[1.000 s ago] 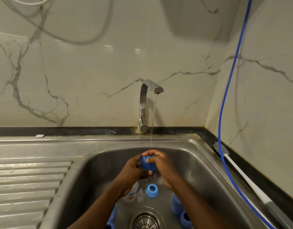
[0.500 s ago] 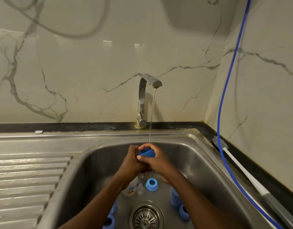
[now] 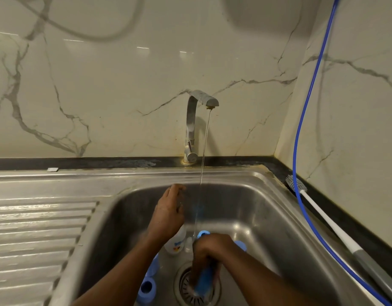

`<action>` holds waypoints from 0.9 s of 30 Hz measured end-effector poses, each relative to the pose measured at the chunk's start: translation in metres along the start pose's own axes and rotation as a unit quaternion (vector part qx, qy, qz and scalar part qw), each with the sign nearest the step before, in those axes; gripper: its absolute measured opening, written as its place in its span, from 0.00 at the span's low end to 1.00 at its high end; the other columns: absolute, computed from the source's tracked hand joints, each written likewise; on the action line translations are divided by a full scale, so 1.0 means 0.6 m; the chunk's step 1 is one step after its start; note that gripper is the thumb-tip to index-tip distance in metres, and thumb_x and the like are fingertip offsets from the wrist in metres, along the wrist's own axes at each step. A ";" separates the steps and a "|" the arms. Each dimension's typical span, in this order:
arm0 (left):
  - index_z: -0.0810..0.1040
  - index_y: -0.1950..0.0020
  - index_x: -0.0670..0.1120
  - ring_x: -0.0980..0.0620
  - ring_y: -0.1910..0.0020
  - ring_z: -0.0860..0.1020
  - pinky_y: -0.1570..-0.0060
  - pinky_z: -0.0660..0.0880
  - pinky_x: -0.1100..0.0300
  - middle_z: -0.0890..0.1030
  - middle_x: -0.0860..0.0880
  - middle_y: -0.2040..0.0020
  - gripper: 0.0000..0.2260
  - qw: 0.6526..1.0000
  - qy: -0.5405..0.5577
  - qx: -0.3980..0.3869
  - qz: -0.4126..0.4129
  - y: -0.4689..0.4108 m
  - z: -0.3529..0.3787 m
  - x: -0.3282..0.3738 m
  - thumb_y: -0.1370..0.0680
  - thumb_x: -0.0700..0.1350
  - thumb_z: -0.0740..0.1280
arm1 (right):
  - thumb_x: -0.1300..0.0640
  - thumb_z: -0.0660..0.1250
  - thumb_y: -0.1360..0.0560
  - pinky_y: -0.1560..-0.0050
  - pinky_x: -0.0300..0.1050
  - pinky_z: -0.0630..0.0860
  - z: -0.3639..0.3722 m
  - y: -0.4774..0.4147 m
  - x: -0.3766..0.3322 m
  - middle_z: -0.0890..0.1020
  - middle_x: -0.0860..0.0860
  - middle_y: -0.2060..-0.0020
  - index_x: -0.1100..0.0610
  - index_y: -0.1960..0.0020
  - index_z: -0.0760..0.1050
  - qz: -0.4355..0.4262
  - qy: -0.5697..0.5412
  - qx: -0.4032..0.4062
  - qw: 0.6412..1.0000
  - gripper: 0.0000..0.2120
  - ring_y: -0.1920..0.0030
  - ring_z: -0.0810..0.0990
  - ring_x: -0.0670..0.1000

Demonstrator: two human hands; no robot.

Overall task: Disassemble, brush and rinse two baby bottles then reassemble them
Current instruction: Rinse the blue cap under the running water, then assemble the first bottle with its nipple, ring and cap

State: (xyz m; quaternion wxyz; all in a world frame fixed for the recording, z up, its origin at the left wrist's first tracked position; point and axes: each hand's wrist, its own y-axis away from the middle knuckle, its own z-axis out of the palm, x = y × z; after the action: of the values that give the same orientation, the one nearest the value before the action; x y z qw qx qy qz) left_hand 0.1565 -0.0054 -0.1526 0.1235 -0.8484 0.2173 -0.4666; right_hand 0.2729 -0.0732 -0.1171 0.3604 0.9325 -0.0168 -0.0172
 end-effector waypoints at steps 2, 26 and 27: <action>0.69 0.34 0.53 0.60 0.44 0.75 0.51 0.71 0.71 0.74 0.55 0.39 0.21 1.000 0.006 -0.007 -0.003 0.000 -0.001 -0.005 0.22 0.35 0.65 | 0.46 0.71 0.25 0.39 0.46 0.73 -0.004 0.002 0.003 0.78 0.56 0.36 0.61 0.34 0.73 0.004 -0.022 0.051 0.998 0.26 0.37 0.77 0.56; 0.70 0.34 0.52 0.59 0.42 0.76 0.42 0.77 0.59 0.76 0.54 0.39 0.19 0.999 -0.008 0.053 0.007 0.006 0.003 -0.002 0.21 0.37 0.66 | 0.57 0.61 0.21 0.41 0.48 0.73 0.031 -0.085 0.101 0.76 0.55 0.37 0.53 0.33 0.70 0.095 -0.113 0.344 0.927 0.17 0.37 0.75 0.56; 0.70 0.35 0.55 0.61 0.44 0.76 0.44 0.77 0.61 0.76 0.57 0.41 0.18 0.998 -0.006 0.055 0.011 0.007 0.002 -0.002 0.22 0.38 0.66 | 0.58 0.61 0.22 0.39 0.49 0.73 0.022 -0.080 0.103 0.75 0.55 0.36 0.53 0.32 0.69 0.099 -0.129 0.350 0.922 0.18 0.37 0.75 0.56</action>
State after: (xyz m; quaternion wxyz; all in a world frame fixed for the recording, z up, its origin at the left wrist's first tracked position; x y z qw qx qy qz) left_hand 0.1557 -0.0086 -0.1558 0.1764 -0.8405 0.2003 -0.4716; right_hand 0.3351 -0.0494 -0.1606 0.0053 0.9825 -0.1601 -0.0947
